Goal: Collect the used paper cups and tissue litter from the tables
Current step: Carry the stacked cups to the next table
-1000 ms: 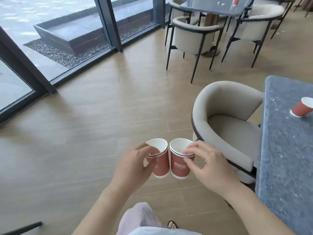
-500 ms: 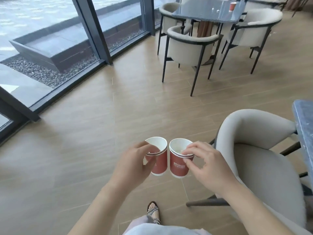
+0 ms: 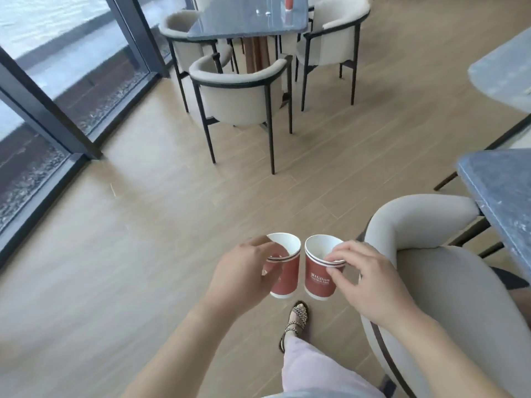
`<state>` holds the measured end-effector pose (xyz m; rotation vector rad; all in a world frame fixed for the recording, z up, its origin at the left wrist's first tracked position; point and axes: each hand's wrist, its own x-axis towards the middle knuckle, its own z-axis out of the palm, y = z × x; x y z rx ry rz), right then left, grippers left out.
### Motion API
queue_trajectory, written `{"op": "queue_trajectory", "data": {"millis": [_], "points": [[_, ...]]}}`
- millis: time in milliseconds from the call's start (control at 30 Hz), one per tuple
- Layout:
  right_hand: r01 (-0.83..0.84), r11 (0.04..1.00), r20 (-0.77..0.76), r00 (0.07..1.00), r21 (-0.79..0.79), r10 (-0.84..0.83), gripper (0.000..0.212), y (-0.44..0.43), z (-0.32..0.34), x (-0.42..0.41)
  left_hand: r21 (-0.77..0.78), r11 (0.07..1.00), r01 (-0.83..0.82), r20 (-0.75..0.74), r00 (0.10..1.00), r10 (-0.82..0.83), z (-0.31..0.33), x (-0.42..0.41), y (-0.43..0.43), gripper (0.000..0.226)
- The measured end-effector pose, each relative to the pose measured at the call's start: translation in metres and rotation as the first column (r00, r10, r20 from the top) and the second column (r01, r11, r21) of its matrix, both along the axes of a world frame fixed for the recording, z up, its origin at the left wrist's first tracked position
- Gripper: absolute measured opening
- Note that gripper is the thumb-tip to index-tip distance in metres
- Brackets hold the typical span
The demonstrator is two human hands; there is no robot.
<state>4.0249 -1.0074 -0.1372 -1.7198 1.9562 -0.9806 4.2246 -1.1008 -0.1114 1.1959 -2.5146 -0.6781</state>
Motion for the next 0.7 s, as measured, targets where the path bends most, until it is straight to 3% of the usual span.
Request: {"op": "queue_trajectory", "data": {"millis": [433, 700], "points": [[0.094, 0.994, -0.011, 0.995, -0.051, -0.095, 0.015, -0.231, 0.022, -0.083, 0.031, 0.997, 0.067, -0.060, 0.996, -0.065, 0.016, -0.099, -0.239, 0.017], [0.251, 0.968, -0.027, 0.968, -0.002, -0.251, 0.013, -0.320, 0.009, -0.124, 0.048, 0.961, 0.272, -0.033, 0.962, -0.271, -0.004, -0.169, -0.361, 0.017]]}}
